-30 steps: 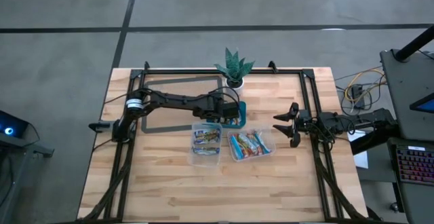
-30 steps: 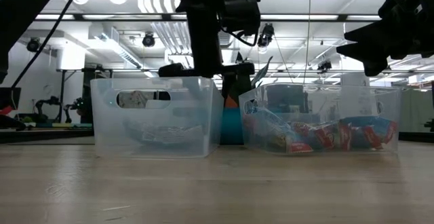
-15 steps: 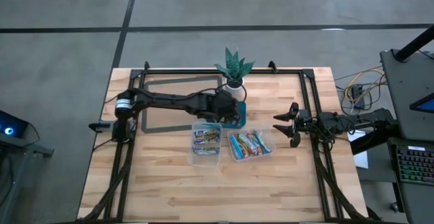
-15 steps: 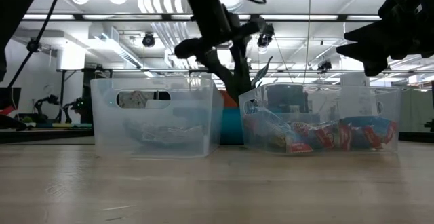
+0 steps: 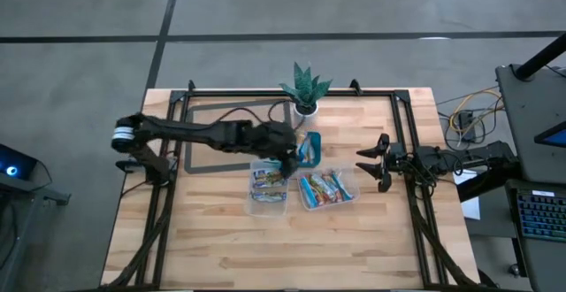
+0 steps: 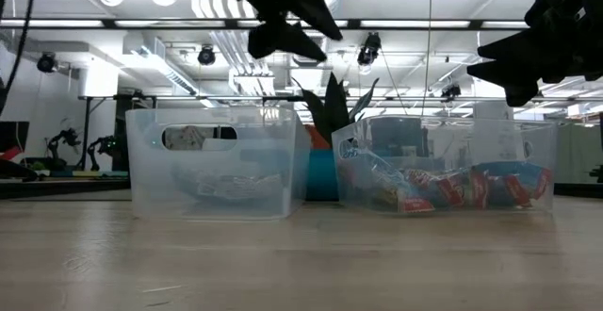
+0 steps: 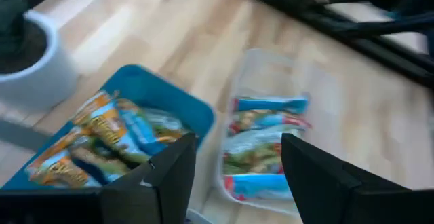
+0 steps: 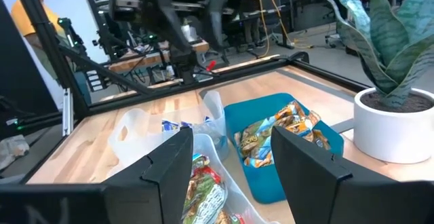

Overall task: Pick and place Granola Bars by type
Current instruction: Return to Home Position

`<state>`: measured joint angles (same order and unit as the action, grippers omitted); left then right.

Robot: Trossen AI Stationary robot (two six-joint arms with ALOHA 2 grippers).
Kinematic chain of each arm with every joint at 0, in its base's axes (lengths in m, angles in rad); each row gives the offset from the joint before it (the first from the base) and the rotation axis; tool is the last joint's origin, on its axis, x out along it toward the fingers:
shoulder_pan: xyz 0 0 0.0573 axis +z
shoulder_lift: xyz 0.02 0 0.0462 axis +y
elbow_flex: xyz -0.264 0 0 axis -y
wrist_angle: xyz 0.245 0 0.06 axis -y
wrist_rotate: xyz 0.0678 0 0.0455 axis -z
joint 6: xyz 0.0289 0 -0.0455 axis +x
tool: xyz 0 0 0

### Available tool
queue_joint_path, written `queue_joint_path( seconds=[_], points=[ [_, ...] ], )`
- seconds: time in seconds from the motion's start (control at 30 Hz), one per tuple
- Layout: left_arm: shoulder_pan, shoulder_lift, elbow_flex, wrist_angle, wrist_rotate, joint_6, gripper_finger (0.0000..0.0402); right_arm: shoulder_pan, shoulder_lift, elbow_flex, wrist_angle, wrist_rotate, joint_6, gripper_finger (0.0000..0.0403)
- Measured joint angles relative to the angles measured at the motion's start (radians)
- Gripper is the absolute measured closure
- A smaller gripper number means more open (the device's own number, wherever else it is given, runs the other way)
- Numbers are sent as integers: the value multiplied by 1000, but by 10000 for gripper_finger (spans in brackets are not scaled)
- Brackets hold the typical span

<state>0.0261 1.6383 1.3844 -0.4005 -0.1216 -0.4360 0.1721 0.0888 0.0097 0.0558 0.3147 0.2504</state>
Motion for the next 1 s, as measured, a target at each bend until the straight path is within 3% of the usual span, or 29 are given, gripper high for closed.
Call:
queue_joint_path(
  seconds=[0.13,0.67,0.83,1.0],
  points=[
    [-6,-117,-133,68,84,50,204,0,1,0,1,2,0,213],
    [-123,-558,-597,178,108,192,204,0,2,0,0,0,0,213],
    [-130,-681,-715,209,177,194,204,0,2,0,0,0,0,213],
    [-143,-808,-824,218,58,133,204,0,2,0,0,0,0,213]
  ],
)
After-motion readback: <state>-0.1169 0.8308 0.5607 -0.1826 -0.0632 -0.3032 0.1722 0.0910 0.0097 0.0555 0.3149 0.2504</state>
